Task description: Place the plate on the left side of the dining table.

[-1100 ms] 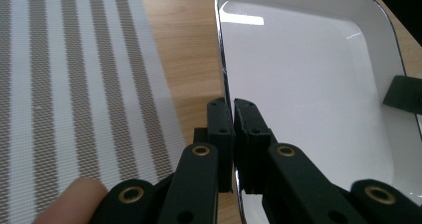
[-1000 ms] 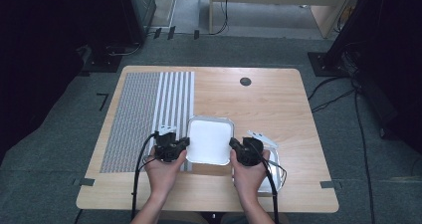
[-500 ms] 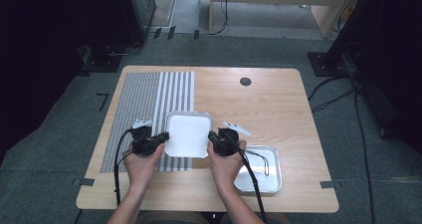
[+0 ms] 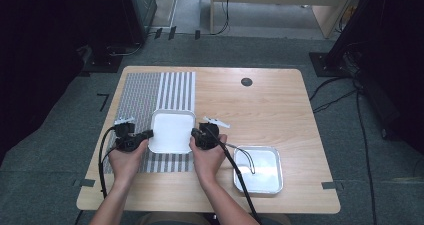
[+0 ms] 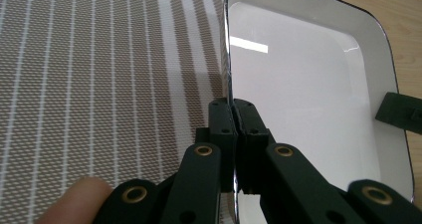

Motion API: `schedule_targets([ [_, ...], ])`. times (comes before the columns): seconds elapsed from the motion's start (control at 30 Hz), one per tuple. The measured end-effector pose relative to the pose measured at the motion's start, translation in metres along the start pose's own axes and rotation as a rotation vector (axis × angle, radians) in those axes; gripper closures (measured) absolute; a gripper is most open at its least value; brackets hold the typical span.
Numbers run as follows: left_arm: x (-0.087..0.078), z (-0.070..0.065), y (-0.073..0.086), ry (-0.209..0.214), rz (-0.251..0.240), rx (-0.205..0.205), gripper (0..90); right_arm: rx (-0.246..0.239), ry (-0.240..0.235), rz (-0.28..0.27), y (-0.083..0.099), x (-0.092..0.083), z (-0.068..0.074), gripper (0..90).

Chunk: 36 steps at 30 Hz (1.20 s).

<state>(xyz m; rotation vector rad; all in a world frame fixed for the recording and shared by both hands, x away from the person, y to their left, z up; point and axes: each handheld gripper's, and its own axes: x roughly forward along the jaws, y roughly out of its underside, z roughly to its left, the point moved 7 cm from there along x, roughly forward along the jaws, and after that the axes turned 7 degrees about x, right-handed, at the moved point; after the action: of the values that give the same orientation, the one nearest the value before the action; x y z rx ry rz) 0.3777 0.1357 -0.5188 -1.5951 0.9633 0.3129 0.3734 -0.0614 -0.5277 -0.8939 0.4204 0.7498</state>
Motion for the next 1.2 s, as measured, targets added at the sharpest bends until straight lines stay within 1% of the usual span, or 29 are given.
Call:
schedule_targets([
  [0.17, 0.004, 0.016, -0.006, -0.013, 0.011, 0.000, 89.0, 0.012, -0.006, 0.021, -0.001, 0.017, 0.009, 89.4],
  [0.2, 0.005, 0.020, -0.009, -0.018, 0.003, -0.009, 89.0, 0.014, -0.005, 0.024, -0.002, 0.020, 0.011, 89.4],
  [0.27, 0.007, 0.027, -0.012, -0.027, 0.016, -0.002, 89.0, 0.024, -0.007, 0.031, -0.003, 0.028, 0.014, 89.5],
  [0.33, 0.009, 0.034, -0.015, -0.039, 0.015, -0.004, 89.1, 0.028, -0.001, 0.042, -0.004, 0.035, 0.018, 89.5],
  [0.37, 0.009, 0.037, -0.017, -0.039, 0.018, -0.005, 89.1, 0.030, -0.001, 0.048, -0.005, 0.040, 0.021, 89.5],
  [0.43, 0.010, 0.044, -0.019, -0.038, 0.010, -0.021, 89.1, 0.026, 0.000, 0.053, -0.007, 0.046, 0.026, 89.5],
  [0.47, 0.012, 0.049, -0.020, -0.035, 0.015, -0.029, 89.1, 0.026, 0.001, 0.056, -0.008, 0.049, 0.028, 89.5],
  [0.5, 0.013, 0.051, -0.020, -0.037, 0.022, -0.024, 89.1, 0.020, 0.004, 0.059, -0.009, 0.053, 0.031, 89.4],
  [0.53, 0.015, 0.056, -0.022, -0.039, 0.021, -0.036, 89.1, 0.013, 0.010, 0.060, -0.010, 0.055, 0.033, 89.4],
  [0.57, 0.015, 0.059, -0.023, -0.039, 0.022, -0.040, 89.2, 0.003, 0.015, 0.064, -0.011, 0.059, 0.037, 89.4],
  [0.63, 0.016, 0.065, -0.026, -0.045, 0.025, -0.041, 89.2, -0.002, 0.016, 0.066, -0.013, 0.065, 0.041, 89.4],
  [0.7, 0.019, 0.070, -0.030, -0.049, 0.026, -0.045, 89.2, 0.005, 0.017, 0.072, -0.014, 0.072, 0.044, 89.5],
  [0.8, 0.025, 0.080, -0.036, -0.036, 0.050, -0.054, 89.2, 0.018, 0.022, 0.082, -0.016, 0.080, 0.046, 89.3],
  [0.83, 0.026, 0.082, -0.038, -0.035, 0.047, -0.056, 89.3, 0.019, 0.022, 0.091, -0.017, 0.084, 0.048, 89.1],
  [0.9, 0.030, 0.086, -0.042, -0.038, 0.061, -0.051, 89.3, 0.023, 0.024, 0.099, -0.019, 0.087, 0.050, 89.0],
  [1.0, 0.033, 0.090, -0.048, -0.047, 0.073, -0.040, 89.3, 0.020, 0.041, 0.098, -0.023, 0.094, 0.053, 89.2],
  [1.1, 0.037, 0.096, -0.052, -0.050, 0.081, -0.048, 89.4, 0.029, 0.048, 0.102, -0.026, 0.101, 0.056, 89.3],
  [1.2, 0.042, 0.102, -0.053, -0.050, 0.091, -0.064, 89.3, 0.019, 0.056, 0.106, -0.029, 0.108, 0.058, 89.3],
])
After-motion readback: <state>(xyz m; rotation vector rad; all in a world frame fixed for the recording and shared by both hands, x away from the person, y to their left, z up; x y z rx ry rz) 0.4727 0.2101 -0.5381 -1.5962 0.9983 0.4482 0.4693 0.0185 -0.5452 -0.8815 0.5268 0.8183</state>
